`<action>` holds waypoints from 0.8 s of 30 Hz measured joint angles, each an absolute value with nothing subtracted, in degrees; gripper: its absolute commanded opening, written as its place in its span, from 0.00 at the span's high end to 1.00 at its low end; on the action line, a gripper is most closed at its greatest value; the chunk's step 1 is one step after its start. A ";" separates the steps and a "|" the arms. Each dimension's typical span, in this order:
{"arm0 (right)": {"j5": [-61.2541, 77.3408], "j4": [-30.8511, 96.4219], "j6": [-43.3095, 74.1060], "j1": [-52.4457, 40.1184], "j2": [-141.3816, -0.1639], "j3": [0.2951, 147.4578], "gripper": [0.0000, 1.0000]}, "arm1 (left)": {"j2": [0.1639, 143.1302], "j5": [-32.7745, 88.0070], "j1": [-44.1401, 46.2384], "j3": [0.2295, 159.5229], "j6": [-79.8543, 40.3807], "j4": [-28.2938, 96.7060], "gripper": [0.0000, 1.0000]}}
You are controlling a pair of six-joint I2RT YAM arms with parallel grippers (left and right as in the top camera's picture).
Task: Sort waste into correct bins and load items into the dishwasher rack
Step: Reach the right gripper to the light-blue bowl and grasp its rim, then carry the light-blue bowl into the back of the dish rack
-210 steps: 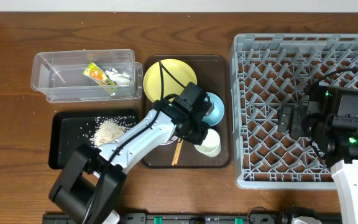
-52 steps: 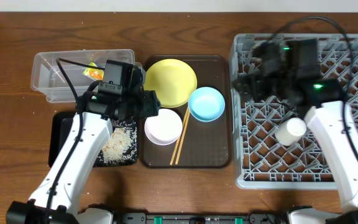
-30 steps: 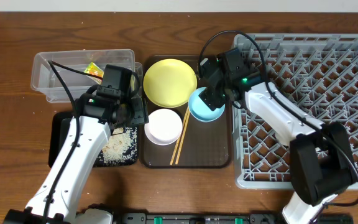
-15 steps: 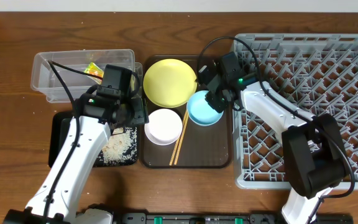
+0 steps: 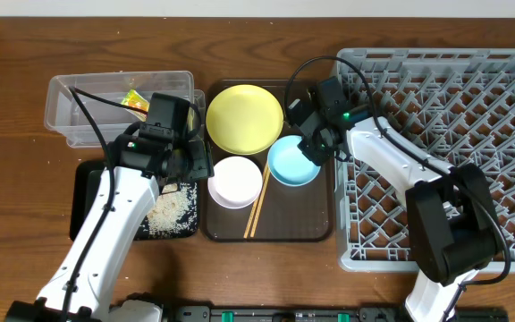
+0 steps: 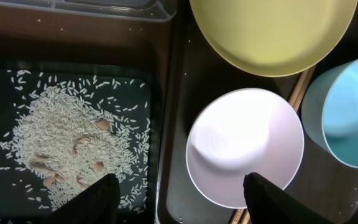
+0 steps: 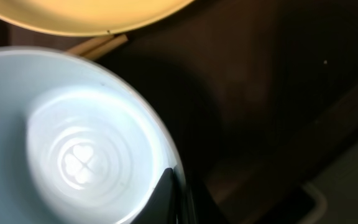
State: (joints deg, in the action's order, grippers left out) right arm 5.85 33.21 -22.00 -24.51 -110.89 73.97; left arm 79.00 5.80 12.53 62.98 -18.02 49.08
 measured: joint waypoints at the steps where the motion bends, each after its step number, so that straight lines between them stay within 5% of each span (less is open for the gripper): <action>1: 5.87 33.23 -22.02 -24.51 -110.89 74.00 0.99 | 79.00 5.78 12.53 62.98 -18.02 49.08 0.33; 24: -14.52 25.39 -18.59 -18.24 -94.48 82.08 0.99 | 79.00 5.78 12.53 62.98 -18.02 48.84 0.33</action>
State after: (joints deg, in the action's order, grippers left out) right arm -14.52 25.39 -18.59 -18.24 -94.48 82.08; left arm 79.00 5.78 12.53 62.98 -18.02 48.84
